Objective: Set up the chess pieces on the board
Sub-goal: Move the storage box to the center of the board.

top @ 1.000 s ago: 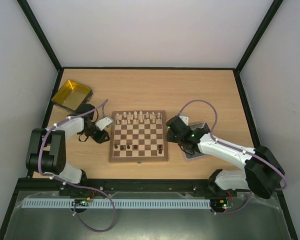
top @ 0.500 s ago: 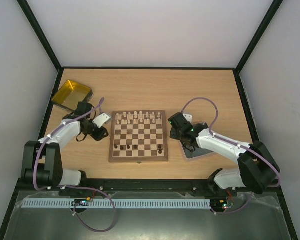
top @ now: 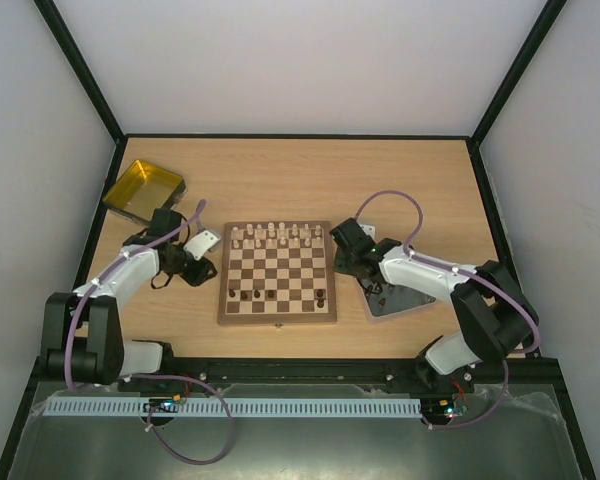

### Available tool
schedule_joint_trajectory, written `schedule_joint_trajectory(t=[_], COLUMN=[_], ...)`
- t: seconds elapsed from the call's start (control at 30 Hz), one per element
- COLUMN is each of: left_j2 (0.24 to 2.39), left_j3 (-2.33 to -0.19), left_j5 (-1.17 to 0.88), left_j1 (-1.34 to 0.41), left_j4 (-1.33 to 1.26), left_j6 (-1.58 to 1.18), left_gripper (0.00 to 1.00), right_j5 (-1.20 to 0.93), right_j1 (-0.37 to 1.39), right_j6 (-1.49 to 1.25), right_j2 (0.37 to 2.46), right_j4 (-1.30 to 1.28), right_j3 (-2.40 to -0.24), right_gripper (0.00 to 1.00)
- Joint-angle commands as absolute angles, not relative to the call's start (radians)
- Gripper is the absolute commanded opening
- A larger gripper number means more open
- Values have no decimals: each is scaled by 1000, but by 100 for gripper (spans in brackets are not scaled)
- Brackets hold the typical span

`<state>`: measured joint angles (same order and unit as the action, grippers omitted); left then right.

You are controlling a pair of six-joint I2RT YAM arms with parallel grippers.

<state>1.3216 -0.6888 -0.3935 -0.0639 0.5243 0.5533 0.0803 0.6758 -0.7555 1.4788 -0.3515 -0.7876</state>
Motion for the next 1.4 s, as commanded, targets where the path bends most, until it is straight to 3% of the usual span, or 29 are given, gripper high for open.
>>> schedule_joint_trajectory(t=[0.0, 0.7, 1.07, 1.3, 1.37], left_j2=[1294, 1288, 1249, 1201, 1189], left_j3=[-682, -678, -711, -789, -797], left_j5=[-417, -422, -378, -400, -400], left_j1=[-55, -44, -39, 8, 11], left_j4=[528, 508, 516, 549, 555], left_j6=[546, 529, 515, 474, 467], left_gripper=[39, 39, 39, 40, 47], right_j5=[77, 29, 49, 116, 140], right_j1=[666, 603, 602, 603, 602], right_j6=[-740, -712, -701, -717, -712], right_j2=[1508, 1661, 1626, 1522, 1470], right_j4=[-330, -290, -305, -333, -360], right_j3=[-839, -966, -986, -949, -939], right_gripper=[31, 15, 18, 27, 32])
